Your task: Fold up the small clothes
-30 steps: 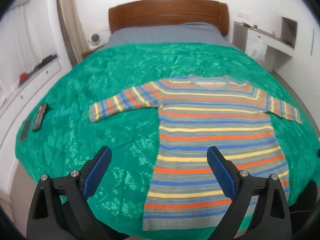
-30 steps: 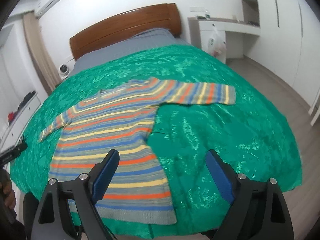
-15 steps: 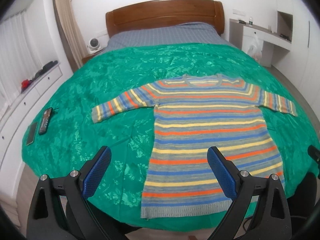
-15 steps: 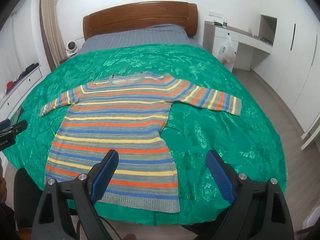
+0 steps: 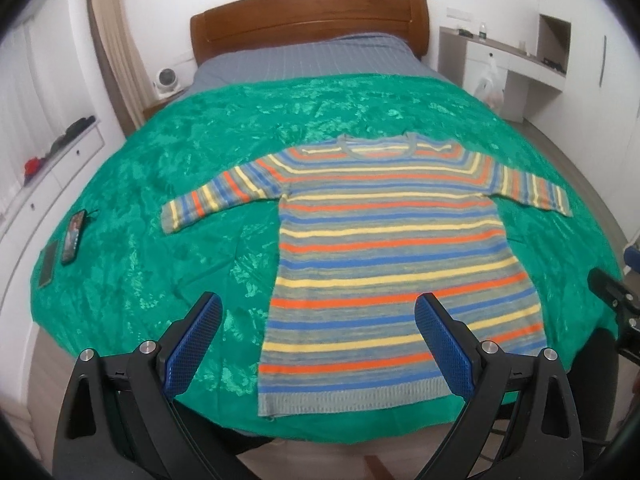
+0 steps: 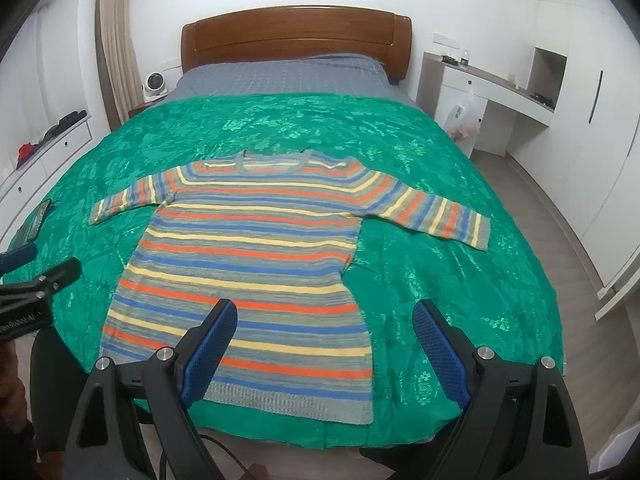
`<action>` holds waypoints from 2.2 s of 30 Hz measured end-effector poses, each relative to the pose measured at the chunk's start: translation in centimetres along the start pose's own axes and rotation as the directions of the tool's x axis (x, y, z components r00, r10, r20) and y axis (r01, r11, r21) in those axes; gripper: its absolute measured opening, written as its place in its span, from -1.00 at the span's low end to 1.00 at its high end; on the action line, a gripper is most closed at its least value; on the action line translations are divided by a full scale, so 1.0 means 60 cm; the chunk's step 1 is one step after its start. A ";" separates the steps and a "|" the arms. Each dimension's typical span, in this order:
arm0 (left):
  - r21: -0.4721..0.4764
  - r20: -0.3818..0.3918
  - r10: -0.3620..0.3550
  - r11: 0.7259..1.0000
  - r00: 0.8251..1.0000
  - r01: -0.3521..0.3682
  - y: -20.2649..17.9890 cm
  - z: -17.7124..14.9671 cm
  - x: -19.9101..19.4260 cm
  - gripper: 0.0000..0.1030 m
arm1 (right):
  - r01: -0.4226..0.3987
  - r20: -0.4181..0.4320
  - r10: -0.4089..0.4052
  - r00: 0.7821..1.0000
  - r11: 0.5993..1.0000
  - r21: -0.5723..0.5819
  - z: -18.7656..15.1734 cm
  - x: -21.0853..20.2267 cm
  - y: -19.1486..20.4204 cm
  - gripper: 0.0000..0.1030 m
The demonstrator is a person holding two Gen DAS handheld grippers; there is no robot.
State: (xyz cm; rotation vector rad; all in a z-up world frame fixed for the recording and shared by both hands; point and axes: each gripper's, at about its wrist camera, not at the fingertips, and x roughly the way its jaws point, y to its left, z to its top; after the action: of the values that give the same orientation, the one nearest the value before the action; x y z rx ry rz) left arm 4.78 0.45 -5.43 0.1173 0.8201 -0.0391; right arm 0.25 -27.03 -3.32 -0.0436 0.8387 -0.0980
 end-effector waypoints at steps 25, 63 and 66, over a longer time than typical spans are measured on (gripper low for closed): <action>-0.035 -0.071 0.005 0.999 0.997 -0.007 0.011 -0.013 0.030 0.90 | 0.120 -0.011 -0.122 0.993 0.990 -0.075 0.009 -0.003 0.006 0.97; -0.025 -0.085 0.017 1.000 0.996 -0.019 0.014 -0.023 0.040 0.90 | 0.237 -0.015 -0.240 0.971 0.965 -0.113 0.000 0.004 -0.005 0.98; -0.009 -0.078 0.037 0.999 0.996 -0.037 0.009 -0.023 0.043 0.92 | 0.234 -0.016 -0.238 0.971 0.965 -0.120 -0.002 0.004 -0.003 0.98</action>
State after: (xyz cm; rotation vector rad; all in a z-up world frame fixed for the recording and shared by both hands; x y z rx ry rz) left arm 5.57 1.19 -8.18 0.1246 0.8957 0.0048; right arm 0.30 -27.24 -3.57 -0.2537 0.8662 -0.2745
